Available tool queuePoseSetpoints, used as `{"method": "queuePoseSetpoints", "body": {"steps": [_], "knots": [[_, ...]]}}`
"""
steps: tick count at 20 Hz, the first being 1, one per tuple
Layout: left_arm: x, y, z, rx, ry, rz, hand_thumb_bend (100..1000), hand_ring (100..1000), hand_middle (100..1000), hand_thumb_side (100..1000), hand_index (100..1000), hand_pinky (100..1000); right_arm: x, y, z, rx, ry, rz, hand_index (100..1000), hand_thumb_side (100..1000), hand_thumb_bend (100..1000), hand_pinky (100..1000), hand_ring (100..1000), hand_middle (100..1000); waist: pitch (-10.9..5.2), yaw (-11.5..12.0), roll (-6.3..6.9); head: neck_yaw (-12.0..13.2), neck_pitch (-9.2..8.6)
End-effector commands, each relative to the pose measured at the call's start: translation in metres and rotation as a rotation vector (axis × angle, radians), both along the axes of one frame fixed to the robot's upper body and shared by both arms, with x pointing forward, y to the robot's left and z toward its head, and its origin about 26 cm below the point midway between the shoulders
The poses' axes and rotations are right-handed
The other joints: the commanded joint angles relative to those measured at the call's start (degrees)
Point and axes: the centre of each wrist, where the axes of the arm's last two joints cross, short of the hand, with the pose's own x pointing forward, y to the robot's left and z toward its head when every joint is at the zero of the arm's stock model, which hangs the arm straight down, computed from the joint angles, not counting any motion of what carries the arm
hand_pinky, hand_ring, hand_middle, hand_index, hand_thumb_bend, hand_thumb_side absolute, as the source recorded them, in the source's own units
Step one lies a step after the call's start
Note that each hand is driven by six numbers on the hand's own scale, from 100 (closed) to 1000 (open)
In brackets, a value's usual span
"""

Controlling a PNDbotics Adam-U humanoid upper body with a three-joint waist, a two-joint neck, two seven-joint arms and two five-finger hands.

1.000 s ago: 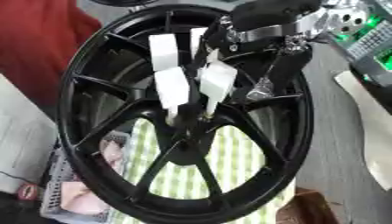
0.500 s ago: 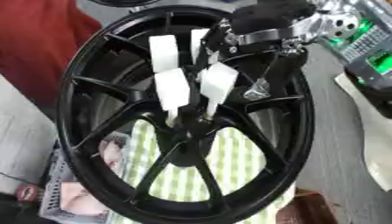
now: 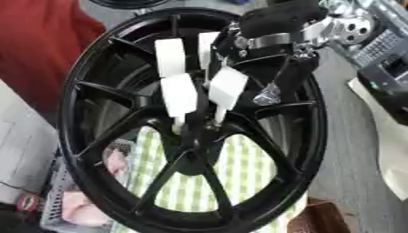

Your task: Pull the pin out of the wheel hub.

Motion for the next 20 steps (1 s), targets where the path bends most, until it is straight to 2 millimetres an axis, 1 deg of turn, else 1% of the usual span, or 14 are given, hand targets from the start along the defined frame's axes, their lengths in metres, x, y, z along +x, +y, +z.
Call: {"method": "queuePoseSetpoints", "body": {"steps": [1, 6, 8, 10, 11, 17, 20], "knots": [[-0.0014, 0.0017, 0.0101, 0.008, -0.032, 0.005, 290, 791, 697, 556, 820, 872, 0.0005, -0.0027, 0.0058, -0.126, -0.021, 0.069, 700, 100, 256, 123, 100, 607, -0.96, 0.16, 0.3, -0.12, -0.7], [-0.0012, 0.0013, 0.0107, 0.008, -0.034, 0.007, 292, 792, 697, 555, 820, 873, 0.0013, -0.0009, 0.0059, -0.12, -0.005, 0.076, 632, 100, 213, 103, 100, 542, -1.01, 0.11, 0.18, 0.06, -0.76], [-0.0011, 0.0013, 0.0109, 0.008, -0.034, 0.008, 292, 792, 697, 555, 820, 874, 0.0018, -0.0007, 0.0054, -0.118, 0.001, 0.076, 602, 100, 174, 100, 100, 515, -1.02, 0.11, 0.15, 0.08, -0.71], [-0.0011, 0.0015, 0.0109, 0.007, -0.034, 0.009, 290, 791, 696, 555, 820, 874, 0.0025, -0.0009, 0.005, -0.114, 0.006, 0.073, 567, 100, 108, 100, 100, 484, -1.02, 0.13, 0.14, 0.06, -0.67], [-0.0011, 0.0015, 0.0109, 0.006, -0.034, 0.01, 291, 791, 697, 555, 820, 874, 0.0029, -0.0012, 0.0049, -0.109, 0.01, 0.072, 544, 100, 100, 100, 100, 461, -1.03, 0.13, 0.14, 0.04, -0.65], [-0.0013, 0.0016, 0.01, 0.004, -0.032, 0.012, 291, 791, 697, 556, 820, 875, 0.005, -0.0015, 0.0038, -0.071, 0.034, 0.061, 478, 100, 107, 100, 100, 391, -1.1, 0.21, 0.18, -0.03, -0.63], [-0.0013, 0.0019, 0.0097, 0.003, -0.032, 0.013, 293, 791, 697, 555, 821, 876, 0.0044, -0.0008, 0.0052, -0.052, 0.044, 0.063, 459, 100, 176, 100, 100, 366, -1.25, 0.13, 0.18, -0.02, -0.54]]}}
